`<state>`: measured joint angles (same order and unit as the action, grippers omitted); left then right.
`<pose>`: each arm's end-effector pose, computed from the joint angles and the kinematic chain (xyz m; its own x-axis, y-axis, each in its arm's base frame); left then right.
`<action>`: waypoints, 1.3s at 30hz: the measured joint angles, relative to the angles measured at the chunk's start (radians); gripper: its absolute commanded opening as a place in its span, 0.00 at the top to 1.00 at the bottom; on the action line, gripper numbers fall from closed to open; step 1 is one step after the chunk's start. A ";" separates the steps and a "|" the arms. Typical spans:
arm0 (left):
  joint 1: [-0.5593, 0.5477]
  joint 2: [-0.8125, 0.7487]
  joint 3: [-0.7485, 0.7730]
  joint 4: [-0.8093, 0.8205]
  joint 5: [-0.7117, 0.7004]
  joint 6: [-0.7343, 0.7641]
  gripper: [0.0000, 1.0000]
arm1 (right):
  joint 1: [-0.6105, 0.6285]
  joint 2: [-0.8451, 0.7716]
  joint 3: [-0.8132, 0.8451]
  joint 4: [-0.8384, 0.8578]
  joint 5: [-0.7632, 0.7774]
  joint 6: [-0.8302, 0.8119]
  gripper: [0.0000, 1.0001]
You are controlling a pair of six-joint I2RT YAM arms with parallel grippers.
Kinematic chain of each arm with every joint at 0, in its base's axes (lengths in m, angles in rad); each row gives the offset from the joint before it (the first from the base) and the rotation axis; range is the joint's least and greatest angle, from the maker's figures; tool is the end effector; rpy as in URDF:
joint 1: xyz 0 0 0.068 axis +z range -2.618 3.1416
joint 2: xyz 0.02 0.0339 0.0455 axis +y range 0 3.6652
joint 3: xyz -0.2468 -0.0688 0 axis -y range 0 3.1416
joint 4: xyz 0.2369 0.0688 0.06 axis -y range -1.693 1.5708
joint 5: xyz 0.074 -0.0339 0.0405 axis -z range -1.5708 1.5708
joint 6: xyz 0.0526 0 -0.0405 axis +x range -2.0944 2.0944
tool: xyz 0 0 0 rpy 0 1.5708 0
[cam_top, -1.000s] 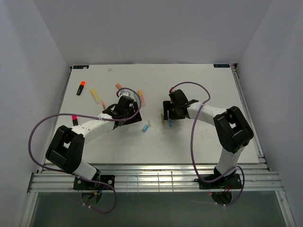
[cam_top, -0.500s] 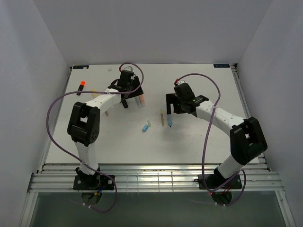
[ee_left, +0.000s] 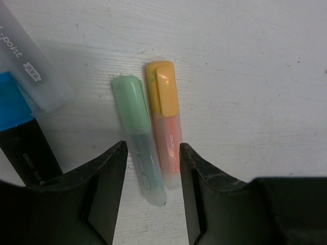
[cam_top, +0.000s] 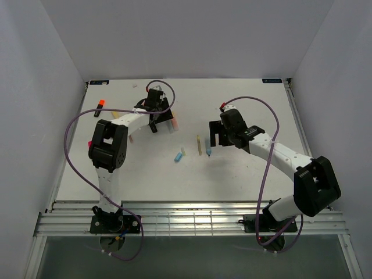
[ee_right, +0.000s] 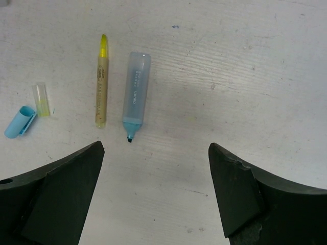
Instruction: Open the pen caps
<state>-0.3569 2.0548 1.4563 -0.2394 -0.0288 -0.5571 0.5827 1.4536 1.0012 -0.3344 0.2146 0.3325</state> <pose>0.4213 -0.1555 0.1540 -0.7662 -0.2784 -0.5792 -0.0871 0.9380 -0.3356 0.2725 0.1662 0.2202 -0.6934 -0.0750 -0.7167 -0.1965 0.9765 0.0879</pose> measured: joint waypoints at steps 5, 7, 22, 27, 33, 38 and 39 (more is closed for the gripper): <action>0.002 0.016 0.000 0.014 0.009 -0.002 0.52 | -0.001 -0.021 -0.021 0.020 0.000 0.002 0.11; 0.002 0.034 0.000 0.019 0.013 -0.001 0.55 | -0.002 -0.026 -0.032 0.025 -0.001 0.003 0.11; 0.003 0.062 -0.002 0.029 0.019 0.000 0.82 | -0.014 -0.064 -0.070 0.046 -0.008 0.012 0.12; 0.003 0.062 -0.011 0.049 0.021 0.000 1.00 | -0.014 -0.068 -0.077 0.048 -0.010 0.021 0.12; 0.003 0.047 -0.042 0.080 0.023 0.000 1.00 | -0.014 -0.068 -0.082 0.049 -0.013 0.028 0.12; 0.003 0.000 -0.091 0.068 0.034 0.000 1.00 | -0.014 -0.068 -0.082 0.049 -0.024 0.035 0.11; 0.003 -0.013 -0.100 0.063 0.039 0.000 1.00 | -0.014 -0.068 -0.082 0.050 -0.030 0.037 0.10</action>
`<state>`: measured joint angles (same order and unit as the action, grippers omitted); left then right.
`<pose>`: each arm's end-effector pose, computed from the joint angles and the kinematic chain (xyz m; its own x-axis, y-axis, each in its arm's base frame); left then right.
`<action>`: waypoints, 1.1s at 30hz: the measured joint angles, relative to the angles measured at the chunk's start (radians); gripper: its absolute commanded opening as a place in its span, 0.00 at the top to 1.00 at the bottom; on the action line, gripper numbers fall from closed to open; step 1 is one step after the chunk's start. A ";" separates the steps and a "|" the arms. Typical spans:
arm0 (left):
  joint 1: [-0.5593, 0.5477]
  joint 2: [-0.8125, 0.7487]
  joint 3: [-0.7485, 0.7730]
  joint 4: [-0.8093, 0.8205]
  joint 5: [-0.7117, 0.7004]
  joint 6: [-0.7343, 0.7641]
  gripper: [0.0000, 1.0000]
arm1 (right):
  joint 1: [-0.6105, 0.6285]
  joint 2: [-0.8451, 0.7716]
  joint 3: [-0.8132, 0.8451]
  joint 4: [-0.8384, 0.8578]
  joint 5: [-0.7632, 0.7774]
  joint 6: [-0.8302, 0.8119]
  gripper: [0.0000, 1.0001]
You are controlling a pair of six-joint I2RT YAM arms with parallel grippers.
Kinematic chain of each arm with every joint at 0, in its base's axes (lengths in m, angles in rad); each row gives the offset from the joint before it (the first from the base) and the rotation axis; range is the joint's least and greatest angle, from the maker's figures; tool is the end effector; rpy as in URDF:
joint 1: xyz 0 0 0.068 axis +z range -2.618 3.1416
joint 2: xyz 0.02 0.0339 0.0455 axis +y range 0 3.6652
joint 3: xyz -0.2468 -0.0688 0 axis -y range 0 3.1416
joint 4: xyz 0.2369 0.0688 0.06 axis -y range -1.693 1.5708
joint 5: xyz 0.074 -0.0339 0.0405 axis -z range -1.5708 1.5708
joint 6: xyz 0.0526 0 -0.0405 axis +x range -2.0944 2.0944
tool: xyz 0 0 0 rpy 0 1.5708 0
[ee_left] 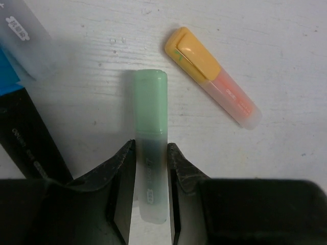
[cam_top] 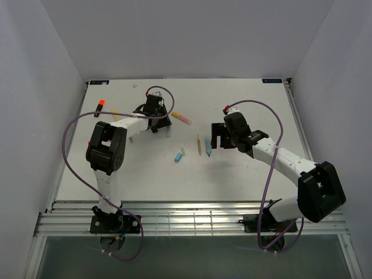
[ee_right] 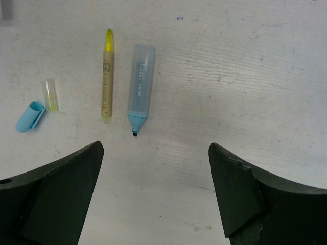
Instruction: Open the pen caps
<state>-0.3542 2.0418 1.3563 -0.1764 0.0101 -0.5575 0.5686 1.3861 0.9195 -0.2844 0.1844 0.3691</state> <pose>0.4085 -0.1516 0.1338 -0.7909 -0.2716 -0.5484 -0.0771 0.9332 -0.3509 0.2623 0.1562 0.2173 -0.6865 -0.0178 -0.7269 -0.1809 0.9724 0.1470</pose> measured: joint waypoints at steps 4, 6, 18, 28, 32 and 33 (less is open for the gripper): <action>0.000 -0.100 -0.057 -0.002 0.042 -0.009 1.00 | 0.000 0.000 0.000 0.017 -0.056 0.008 0.07; 0.000 -0.161 -0.094 0.019 0.075 -0.023 1.00 | -0.002 0.000 0.000 0.036 -0.113 0.010 0.07; -0.026 -0.408 -0.322 0.108 0.191 -0.194 1.00 | 0.074 0.115 0.064 0.198 -0.353 0.076 0.14; -0.088 -0.488 -0.349 0.069 0.167 -0.257 1.00 | 0.211 0.233 0.215 0.237 -0.282 0.111 0.21; -0.092 -0.529 -0.354 0.056 0.157 -0.270 1.00 | 0.220 0.249 0.216 0.240 -0.252 0.126 0.23; -0.093 -0.535 -0.354 0.056 0.157 -0.273 1.00 | 0.223 0.253 0.216 0.244 -0.241 0.129 0.26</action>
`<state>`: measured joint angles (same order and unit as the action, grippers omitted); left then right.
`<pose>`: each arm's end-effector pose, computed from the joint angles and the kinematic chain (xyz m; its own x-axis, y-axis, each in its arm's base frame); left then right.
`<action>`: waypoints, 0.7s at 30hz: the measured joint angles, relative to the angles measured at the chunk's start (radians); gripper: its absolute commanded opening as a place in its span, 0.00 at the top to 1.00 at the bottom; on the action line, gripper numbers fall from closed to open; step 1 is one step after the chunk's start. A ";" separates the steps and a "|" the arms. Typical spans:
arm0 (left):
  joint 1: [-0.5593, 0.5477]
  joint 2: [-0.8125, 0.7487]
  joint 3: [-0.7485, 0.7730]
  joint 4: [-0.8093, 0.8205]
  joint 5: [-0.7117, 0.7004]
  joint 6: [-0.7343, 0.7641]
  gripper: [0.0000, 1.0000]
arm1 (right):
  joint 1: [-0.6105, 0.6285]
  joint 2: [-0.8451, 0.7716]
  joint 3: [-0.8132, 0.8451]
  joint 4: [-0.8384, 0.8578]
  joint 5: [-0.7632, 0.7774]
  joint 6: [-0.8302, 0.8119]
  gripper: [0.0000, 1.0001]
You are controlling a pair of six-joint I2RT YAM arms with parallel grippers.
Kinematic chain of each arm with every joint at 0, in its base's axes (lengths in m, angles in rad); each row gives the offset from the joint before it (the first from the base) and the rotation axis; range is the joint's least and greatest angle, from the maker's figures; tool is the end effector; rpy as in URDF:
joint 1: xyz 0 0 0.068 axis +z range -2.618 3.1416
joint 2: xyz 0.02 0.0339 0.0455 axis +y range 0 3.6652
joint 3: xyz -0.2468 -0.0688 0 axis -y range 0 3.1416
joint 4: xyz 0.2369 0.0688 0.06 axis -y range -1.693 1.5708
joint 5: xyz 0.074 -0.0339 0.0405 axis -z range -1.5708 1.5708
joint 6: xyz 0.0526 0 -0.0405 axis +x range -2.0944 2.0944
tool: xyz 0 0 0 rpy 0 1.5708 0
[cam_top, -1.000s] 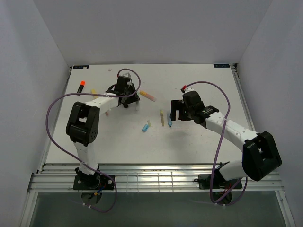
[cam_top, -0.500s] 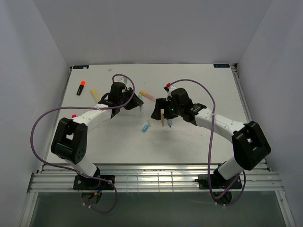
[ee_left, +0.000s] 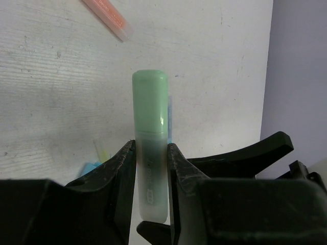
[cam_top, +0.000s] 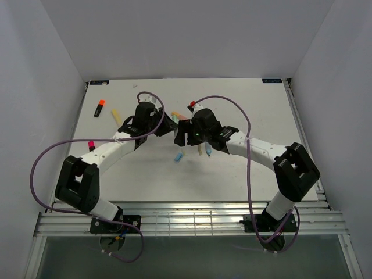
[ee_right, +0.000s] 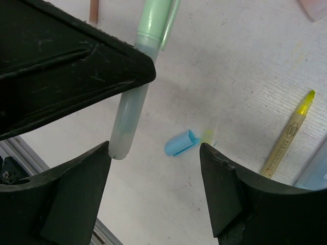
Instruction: Open the pen caps
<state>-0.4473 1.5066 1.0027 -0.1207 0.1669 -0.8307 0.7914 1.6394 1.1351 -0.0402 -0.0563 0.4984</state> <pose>0.3052 -0.1561 0.2243 -0.7602 -0.4429 -0.4753 -0.0198 0.7470 -0.6645 0.2661 0.2735 0.2322 -0.6754 -0.0046 -0.7374 -0.4795 0.7624 0.4345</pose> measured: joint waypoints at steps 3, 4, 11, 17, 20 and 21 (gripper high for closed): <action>0.000 -0.014 -0.001 -0.002 -0.002 -0.012 1.00 | 0.011 0.010 0.000 0.011 0.034 0.008 0.29; 0.000 -0.017 -0.004 -0.002 -0.002 -0.017 1.00 | 0.016 0.013 0.000 0.018 0.047 0.010 0.31; -0.002 -0.034 -0.028 -0.011 -0.006 -0.035 1.00 | 0.035 0.028 0.001 0.055 0.088 0.020 0.39; -0.002 -0.044 -0.032 -0.013 -0.016 -0.050 1.00 | 0.047 0.035 0.002 0.072 0.105 0.037 0.65; -0.002 -0.061 -0.043 -0.009 -0.026 -0.060 1.00 | 0.052 0.039 0.002 0.084 0.096 0.044 0.92; -0.002 -0.064 -0.046 -0.008 -0.030 -0.063 1.00 | 0.056 0.039 0.002 0.089 0.098 0.046 0.92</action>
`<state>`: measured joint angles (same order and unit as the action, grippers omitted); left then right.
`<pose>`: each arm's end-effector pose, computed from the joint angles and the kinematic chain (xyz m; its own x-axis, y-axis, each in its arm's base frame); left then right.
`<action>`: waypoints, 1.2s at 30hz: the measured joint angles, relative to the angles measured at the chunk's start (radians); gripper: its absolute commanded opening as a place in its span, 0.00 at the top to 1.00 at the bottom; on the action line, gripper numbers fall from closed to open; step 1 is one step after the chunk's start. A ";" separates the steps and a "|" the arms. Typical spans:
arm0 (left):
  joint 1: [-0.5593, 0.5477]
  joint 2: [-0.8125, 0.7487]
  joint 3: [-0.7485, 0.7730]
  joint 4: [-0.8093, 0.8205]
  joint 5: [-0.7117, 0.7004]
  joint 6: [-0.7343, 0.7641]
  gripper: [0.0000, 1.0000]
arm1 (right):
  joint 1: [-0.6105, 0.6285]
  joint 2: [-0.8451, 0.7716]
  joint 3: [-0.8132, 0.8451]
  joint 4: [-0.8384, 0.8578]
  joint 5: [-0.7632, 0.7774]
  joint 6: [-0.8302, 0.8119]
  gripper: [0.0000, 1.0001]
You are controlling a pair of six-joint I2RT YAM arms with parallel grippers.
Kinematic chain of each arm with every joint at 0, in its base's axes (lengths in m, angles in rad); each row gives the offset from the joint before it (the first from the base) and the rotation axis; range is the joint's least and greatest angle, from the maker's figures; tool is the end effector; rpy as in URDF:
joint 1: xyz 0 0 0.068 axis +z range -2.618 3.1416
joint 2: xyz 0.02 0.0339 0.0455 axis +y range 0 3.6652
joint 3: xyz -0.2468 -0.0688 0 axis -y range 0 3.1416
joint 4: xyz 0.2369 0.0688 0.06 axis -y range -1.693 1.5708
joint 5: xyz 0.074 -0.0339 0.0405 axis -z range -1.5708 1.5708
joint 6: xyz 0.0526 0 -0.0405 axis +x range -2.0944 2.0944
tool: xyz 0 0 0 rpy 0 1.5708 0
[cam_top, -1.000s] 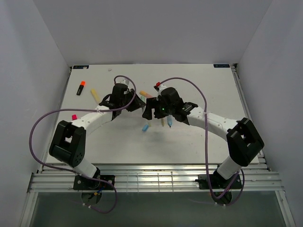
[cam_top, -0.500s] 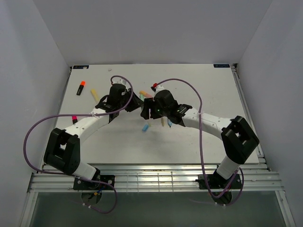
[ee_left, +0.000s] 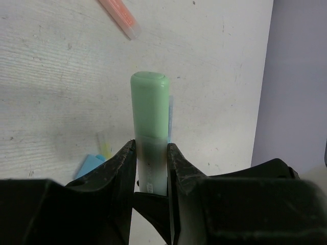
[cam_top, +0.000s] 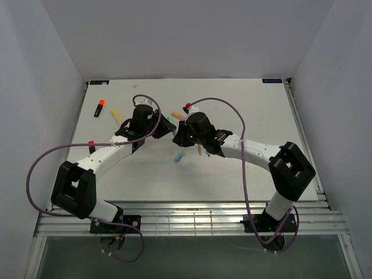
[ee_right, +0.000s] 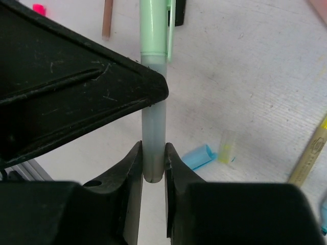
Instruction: Open the pen caps
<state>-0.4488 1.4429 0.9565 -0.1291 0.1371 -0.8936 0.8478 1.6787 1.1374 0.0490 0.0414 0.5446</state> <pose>0.2933 -0.1492 0.2278 -0.7393 -0.5009 -0.4501 -0.0731 0.7242 -0.6858 0.2610 0.2925 0.2284 -0.6431 0.0535 -0.7639 -0.4581 0.7724 0.4398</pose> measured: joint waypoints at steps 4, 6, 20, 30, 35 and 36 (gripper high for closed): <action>0.000 -0.007 -0.002 -0.004 -0.011 -0.002 0.60 | 0.003 0.002 0.000 0.008 -0.001 0.000 0.92; -0.002 -0.009 -0.002 -0.011 -0.019 0.005 0.41 | 0.003 -0.001 -0.008 0.018 -0.002 0.003 0.92; -0.013 -0.011 0.037 -0.058 -0.043 0.039 0.36 | -0.007 -0.146 -0.143 0.020 -0.031 0.053 0.92; -0.013 -0.001 0.037 -0.037 -0.038 0.040 0.35 | 0.006 -0.149 -0.171 0.032 -0.083 0.056 0.92; -0.016 0.008 0.036 -0.024 -0.023 0.039 0.40 | 0.005 -0.150 -0.171 0.042 -0.090 0.056 0.92; -0.018 0.008 0.035 -0.021 -0.020 0.039 0.42 | 0.005 -0.150 -0.171 0.044 -0.090 0.056 0.92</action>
<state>-0.4667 1.4513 0.9920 -0.1497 0.1173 -0.8543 0.8532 1.5284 0.9665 0.0933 -0.0490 0.6006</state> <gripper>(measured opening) 0.607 0.236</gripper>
